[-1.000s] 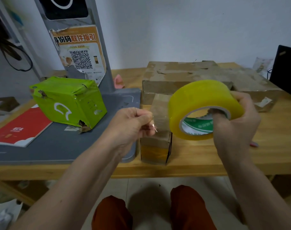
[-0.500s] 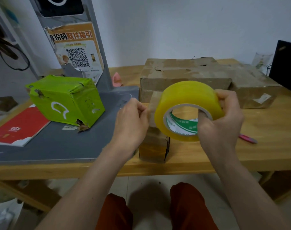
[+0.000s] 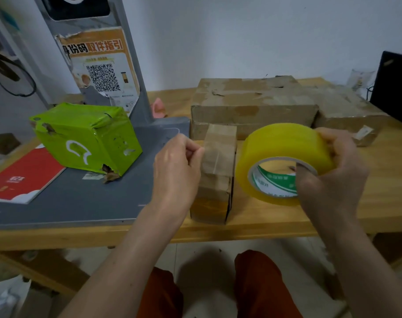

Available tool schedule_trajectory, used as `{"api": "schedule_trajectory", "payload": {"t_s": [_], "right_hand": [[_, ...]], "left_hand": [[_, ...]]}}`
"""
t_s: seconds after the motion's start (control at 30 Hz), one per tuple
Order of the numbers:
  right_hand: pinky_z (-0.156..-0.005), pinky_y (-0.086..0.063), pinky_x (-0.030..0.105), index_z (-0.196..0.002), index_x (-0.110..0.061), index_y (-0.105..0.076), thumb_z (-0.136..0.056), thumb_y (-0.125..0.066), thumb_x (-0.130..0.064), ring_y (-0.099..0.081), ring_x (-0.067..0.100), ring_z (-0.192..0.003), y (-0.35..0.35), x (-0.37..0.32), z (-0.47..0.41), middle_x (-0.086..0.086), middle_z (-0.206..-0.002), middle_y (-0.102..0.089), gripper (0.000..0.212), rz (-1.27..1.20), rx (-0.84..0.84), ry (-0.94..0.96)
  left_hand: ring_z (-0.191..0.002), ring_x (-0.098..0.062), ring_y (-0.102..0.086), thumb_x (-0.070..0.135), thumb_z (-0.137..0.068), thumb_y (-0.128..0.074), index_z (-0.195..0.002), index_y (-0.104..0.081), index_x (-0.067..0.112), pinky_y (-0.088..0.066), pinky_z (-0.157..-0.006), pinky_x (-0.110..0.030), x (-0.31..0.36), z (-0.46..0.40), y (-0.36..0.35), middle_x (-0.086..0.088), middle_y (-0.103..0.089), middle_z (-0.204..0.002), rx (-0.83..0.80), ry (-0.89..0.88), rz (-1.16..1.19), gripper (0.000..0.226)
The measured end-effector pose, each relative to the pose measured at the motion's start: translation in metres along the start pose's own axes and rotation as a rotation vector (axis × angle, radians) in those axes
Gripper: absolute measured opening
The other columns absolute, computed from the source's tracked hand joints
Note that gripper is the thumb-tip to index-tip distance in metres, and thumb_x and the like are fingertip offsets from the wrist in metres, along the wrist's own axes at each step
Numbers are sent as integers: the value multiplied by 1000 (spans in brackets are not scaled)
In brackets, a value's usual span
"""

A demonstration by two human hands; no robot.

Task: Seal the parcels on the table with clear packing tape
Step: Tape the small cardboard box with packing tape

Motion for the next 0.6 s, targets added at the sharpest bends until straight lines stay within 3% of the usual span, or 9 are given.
{"api": "schedule_trajectory", "payload": {"t_s": [0.17,0.23,0.3,0.4,0.5,0.6], "right_hand": [[-60,-39,-1,-106,1,-59,-67,-68,17,-47,-5,-72,-2,10,10,2,-88,-52,43,64,-39,-51],[-59,-38,-1,-105,1,-59,-67,-67,14,-47,-5,-72,-2,11,11,2,-88,-52,41,61,-41,-37],[-58,-38,-2,-105,0,-59,-66,-64,10,-48,-5,-73,-3,13,11,2,-88,-52,40,52,-36,-33],[-57,-37,-2,-102,-3,-59,-64,-66,20,-50,-6,-72,-4,15,13,2,-87,-52,45,44,-42,-54],[-54,-37,-2,-97,-16,-51,-63,-66,23,-56,-13,-72,-6,17,16,-1,-81,-50,54,24,-56,-56],[-54,-39,1,-97,-15,-52,-63,-67,23,-52,-4,-66,-8,21,17,2,-81,-52,53,38,-67,-44]], "left_hand": [[-67,-1,-47,16,-94,-66,-81,-58,16,-37,-60,-10,-2,9,-7,10,-52,-76,1,-51,-107,16],[-66,-6,-48,16,-94,-66,-81,-59,14,-38,-59,-16,-1,9,-7,8,-52,-77,23,-86,-133,14],[-69,-15,-52,15,-94,-66,-82,-60,12,-44,-62,-30,0,9,-7,4,-55,-79,31,-115,-143,14],[-71,-23,-57,15,-93,-66,-82,-60,11,-49,-62,-45,0,12,-9,-1,-58,-80,29,-148,-163,13],[-67,-22,-59,17,-91,-70,-81,-61,14,-46,-55,-39,-2,15,-11,0,-60,-78,37,-179,-251,14],[-68,-19,-58,20,-90,-71,-81,-62,17,-37,-53,-31,-3,16,-10,2,-62,-77,44,-185,-309,14]]}}
Point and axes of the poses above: each hand's wrist, its own z-axis away from the middle knuckle, its own y-axis out of the back of the hand, x = y × z, the point moved 2 cm from there along -z, towards the middle knuckle
